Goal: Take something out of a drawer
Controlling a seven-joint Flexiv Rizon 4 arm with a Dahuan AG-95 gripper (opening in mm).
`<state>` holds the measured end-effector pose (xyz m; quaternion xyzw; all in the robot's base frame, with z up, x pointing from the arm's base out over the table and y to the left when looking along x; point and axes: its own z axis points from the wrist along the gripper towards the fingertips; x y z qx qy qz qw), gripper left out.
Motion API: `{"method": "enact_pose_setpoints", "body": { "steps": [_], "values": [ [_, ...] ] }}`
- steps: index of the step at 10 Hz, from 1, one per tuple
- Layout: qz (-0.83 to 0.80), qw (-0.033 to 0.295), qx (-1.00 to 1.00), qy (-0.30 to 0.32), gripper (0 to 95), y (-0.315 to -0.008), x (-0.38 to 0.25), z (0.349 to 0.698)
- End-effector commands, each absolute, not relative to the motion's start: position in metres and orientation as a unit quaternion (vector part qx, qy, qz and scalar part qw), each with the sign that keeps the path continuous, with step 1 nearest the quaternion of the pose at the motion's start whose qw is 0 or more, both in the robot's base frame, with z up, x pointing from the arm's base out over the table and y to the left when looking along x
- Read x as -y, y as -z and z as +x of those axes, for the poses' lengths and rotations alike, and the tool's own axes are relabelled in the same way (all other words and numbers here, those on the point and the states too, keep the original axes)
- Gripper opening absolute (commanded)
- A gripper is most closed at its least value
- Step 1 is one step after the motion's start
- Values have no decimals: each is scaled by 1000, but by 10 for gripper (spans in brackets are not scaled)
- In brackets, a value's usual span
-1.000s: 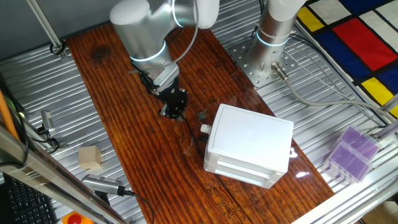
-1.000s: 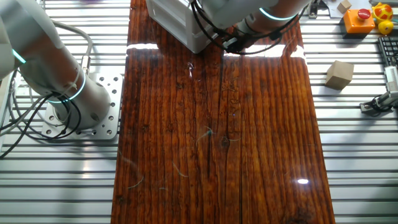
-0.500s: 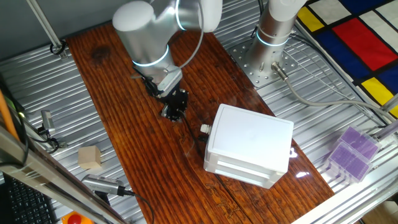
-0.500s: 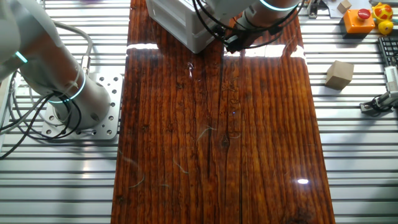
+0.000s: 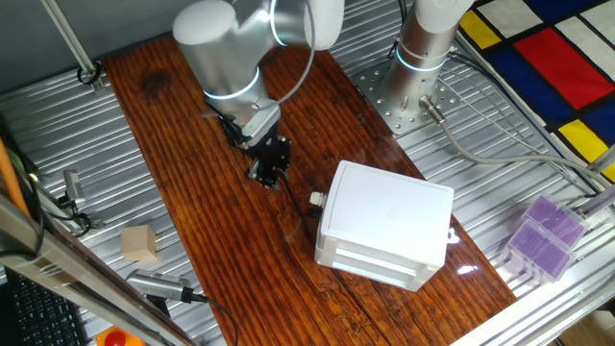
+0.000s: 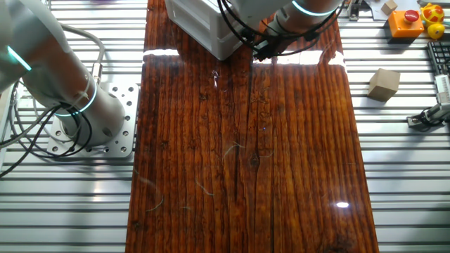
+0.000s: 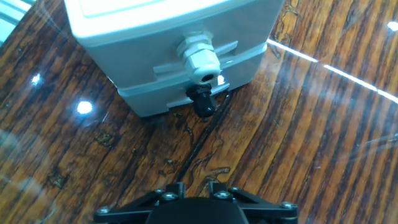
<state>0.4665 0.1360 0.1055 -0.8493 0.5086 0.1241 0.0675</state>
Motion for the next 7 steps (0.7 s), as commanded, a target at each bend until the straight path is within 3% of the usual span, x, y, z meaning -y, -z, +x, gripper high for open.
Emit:
{"method": "enact_pose_setpoints", "body": {
  "steps": [1, 7],
  "values": [
    [-854, 74, -499, -127, 380, -105, -137, 467],
    [-875, 88, -459, -127, 380, -89, -189, 465]
  ]
}}
